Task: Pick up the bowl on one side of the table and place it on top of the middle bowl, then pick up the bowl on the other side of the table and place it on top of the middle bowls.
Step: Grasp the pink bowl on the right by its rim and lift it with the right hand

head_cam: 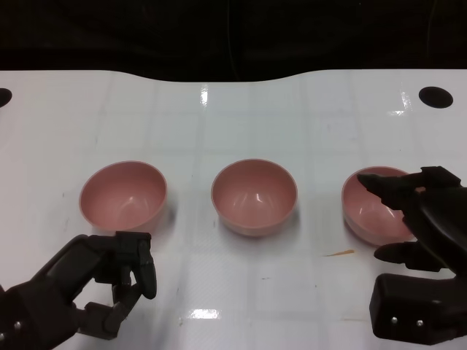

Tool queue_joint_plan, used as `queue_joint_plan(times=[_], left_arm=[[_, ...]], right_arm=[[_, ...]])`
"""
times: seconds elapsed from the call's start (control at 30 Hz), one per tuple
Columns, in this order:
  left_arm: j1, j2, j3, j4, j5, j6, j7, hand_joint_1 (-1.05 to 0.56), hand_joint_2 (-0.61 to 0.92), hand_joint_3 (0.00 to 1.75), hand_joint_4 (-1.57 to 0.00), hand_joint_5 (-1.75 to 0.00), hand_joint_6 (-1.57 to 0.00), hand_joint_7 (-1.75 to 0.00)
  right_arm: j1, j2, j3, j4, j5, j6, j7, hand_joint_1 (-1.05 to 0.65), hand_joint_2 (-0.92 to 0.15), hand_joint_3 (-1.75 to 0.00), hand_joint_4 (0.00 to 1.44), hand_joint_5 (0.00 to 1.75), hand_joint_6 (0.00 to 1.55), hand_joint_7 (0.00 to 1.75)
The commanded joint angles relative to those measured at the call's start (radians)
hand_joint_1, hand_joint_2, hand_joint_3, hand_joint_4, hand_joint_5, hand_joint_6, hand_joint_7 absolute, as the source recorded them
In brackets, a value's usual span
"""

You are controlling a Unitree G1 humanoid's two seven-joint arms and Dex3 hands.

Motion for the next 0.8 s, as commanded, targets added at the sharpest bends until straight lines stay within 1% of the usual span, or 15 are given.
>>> queue_joint_plan(times=[0.03, 0.2, 0.4, 0.57, 0.8], left_arm=[[0.014, 0.008, 0.002, -0.024, -0.003, 0.012, 0.006, -0.18, 0.46, 1.29, -0.82, -1.73, -0.79, -1.50], [0.022, 0.005, 0.003, -0.034, -0.010, 0.013, 0.005, -0.18, 0.45, 1.31, -0.82, -1.73, -0.79, -1.50], [0.020, 0.008, 0.000, -0.053, 0.001, 0.030, 0.007, -0.18, 0.44, 1.32, -0.82, -1.73, -0.80, -1.50], [0.014, 0.010, -0.002, -0.051, 0.002, 0.031, 0.007, -0.17, 0.44, 1.32, -0.83, -1.73, -0.80, -1.51], [0.016, 0.007, -0.001, -0.059, -0.003, 0.039, 0.007, -0.15, 0.42, 1.33, -0.84, -1.72, -0.81, -1.49]], right_arm=[[-0.030, -0.027, 0.017, 0.032, -0.015, 0.019, 0.012, -0.58, -0.85, 0.00, 0.10, 0.57, 0.33, 0.01], [-0.065, -0.030, 0.046, 0.088, -0.033, 0.026, 0.000, -0.59, -0.85, 0.00, 0.12, 0.52, 0.33, 0.00], [-0.135, -0.019, 0.089, 0.205, -0.047, 0.032, -0.018, -0.60, -0.85, 0.00, 0.13, 0.49, 0.32, 0.00], [-0.194, -0.006, 0.133, 0.312, -0.060, 0.041, -0.047, -0.60, -0.86, 0.00, 0.23, 0.36, 0.34, 0.01], [-0.259, 0.011, 0.183, 0.464, -0.058, 0.035, -0.108, -0.60, -0.87, 0.00, 0.29, 0.31, 0.36, 0.01]])
